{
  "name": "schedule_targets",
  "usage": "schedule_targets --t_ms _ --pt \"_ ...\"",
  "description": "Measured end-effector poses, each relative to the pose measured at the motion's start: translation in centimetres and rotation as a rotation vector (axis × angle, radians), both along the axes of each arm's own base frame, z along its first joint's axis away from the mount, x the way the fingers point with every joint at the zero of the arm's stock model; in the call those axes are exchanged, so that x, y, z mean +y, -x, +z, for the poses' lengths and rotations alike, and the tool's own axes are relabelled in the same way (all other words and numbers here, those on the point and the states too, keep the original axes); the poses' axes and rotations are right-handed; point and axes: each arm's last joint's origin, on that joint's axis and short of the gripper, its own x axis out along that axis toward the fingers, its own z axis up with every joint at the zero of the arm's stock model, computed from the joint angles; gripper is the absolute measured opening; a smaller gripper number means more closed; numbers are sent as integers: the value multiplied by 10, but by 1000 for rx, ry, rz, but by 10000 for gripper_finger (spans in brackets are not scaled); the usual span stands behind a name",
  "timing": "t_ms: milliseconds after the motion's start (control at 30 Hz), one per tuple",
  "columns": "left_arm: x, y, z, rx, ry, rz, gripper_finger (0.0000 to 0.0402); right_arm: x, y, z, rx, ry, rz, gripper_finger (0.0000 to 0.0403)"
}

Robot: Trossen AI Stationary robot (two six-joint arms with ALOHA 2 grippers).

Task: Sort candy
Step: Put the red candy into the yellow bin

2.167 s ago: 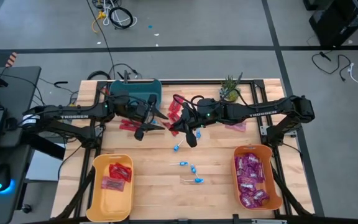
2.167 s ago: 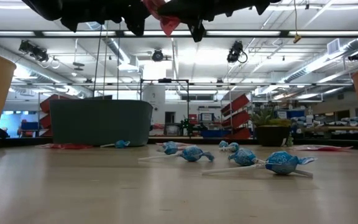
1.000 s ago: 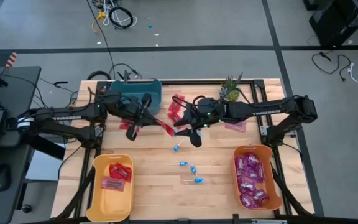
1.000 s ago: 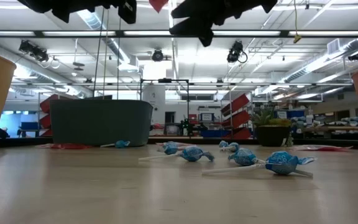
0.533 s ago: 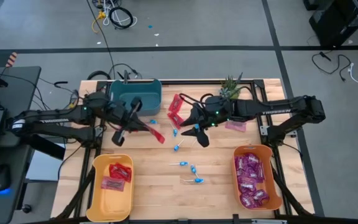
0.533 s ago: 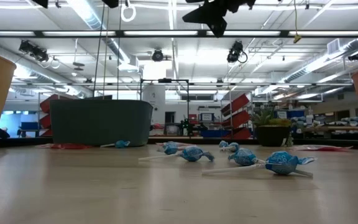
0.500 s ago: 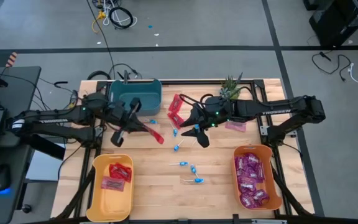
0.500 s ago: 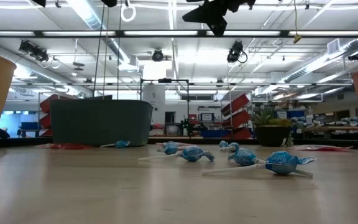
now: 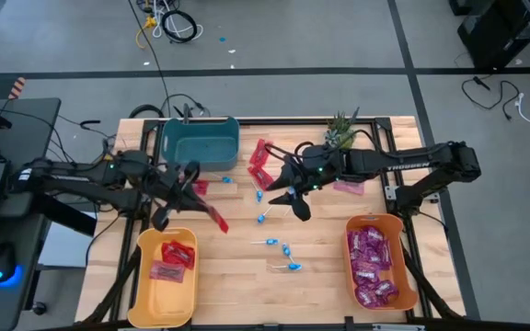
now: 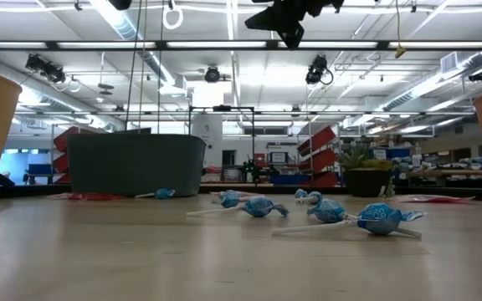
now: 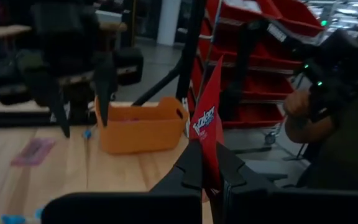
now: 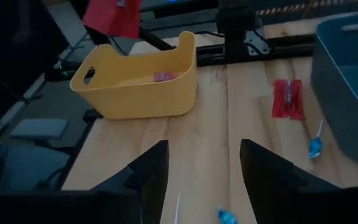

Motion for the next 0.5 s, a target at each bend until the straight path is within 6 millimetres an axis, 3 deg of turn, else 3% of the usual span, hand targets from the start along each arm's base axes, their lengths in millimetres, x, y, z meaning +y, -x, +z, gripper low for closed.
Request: schedule_targets --t_ms 233,500 --pt "-10 1 -2 27 4 40 0 9 -2 2 -56 210 -75 184" --pt "-13 2 -2 14 -29 55 0 9 -3 4 -70 201 -80 185"
